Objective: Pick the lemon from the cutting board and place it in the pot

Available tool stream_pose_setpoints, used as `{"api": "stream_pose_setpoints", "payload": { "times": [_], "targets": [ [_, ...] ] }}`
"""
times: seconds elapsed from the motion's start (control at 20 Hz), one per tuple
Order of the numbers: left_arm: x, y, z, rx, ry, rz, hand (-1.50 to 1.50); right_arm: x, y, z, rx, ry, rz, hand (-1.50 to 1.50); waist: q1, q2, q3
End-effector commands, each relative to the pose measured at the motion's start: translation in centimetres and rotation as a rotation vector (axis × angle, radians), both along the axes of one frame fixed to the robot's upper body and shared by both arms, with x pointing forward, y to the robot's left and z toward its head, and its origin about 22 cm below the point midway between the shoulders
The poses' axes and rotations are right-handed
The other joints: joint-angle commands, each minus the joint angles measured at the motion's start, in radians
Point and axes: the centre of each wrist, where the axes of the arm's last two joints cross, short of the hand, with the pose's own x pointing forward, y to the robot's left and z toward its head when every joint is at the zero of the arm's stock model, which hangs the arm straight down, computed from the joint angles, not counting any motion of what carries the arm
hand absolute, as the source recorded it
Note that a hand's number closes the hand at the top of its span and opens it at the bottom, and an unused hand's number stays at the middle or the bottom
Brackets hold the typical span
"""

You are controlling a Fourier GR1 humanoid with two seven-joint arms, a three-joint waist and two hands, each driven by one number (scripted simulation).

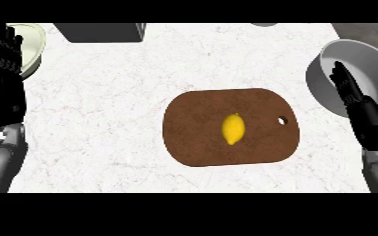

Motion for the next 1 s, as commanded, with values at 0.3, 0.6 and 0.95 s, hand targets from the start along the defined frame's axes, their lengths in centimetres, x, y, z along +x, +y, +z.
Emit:
{"api": "stream_pose_setpoints", "payload": {
  "times": [0.3,0.6,0.95],
  "targets": [
    [-1.2,-5.8,-5.3,-0.220,0.338,-0.265,0.00,3.3,7.2,5.2,-0.389,-0.023,0.380,-1.50,0.069,0.005,-0.037],
    [-3.5,-5.6,-6.7,-0.339,0.482,-0.304,0.00,-1.4,14.8,1.8,-0.132,-0.293,0.176,-1.50,0.012,0.007,0.011],
    [-2.8,-6.0,-5.3,-0.334,0.452,-0.295,0.00,-3.8,12.1,8.4,-0.505,-0.130,0.155,-1.50,0.000,0.008,0.008]
  ]
}}
